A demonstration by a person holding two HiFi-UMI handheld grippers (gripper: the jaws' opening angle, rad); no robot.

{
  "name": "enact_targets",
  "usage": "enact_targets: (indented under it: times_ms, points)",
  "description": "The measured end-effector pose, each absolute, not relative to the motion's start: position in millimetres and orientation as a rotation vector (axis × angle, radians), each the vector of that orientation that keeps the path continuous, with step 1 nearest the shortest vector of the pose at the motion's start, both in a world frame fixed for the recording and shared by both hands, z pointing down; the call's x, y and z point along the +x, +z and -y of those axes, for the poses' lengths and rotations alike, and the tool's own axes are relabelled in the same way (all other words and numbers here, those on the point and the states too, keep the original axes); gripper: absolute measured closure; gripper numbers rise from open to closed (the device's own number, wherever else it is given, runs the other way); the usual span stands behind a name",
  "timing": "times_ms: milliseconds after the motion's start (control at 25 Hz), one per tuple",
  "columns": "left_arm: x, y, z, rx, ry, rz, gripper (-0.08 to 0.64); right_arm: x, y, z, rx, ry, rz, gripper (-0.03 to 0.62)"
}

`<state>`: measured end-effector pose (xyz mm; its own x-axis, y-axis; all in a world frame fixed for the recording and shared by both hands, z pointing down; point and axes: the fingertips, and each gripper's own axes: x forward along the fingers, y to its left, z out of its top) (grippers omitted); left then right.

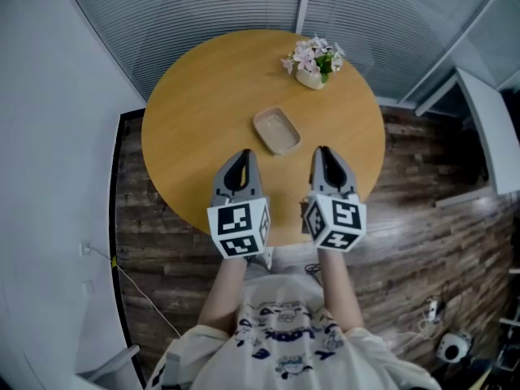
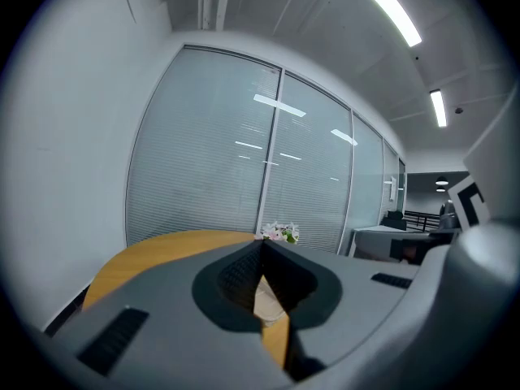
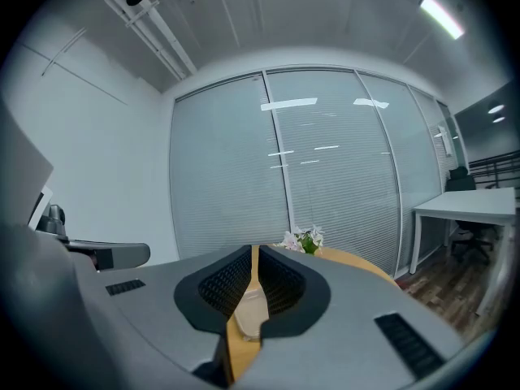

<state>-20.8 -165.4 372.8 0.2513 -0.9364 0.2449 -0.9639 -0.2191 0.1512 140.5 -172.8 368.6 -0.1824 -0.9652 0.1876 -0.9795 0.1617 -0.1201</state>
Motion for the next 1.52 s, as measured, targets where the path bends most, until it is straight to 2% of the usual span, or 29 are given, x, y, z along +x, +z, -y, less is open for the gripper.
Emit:
enact_targets:
  times_ms: [640,1520]
  points:
    - [-33,413,252,2.163,0.194,1.729,0.557,133,405,264,1.925,0.406,2.284,0.565]
    - [-25,484,285,1.914,0.268,1.753,0.555,140,472,320,1.712,0.511,2.241,0.565]
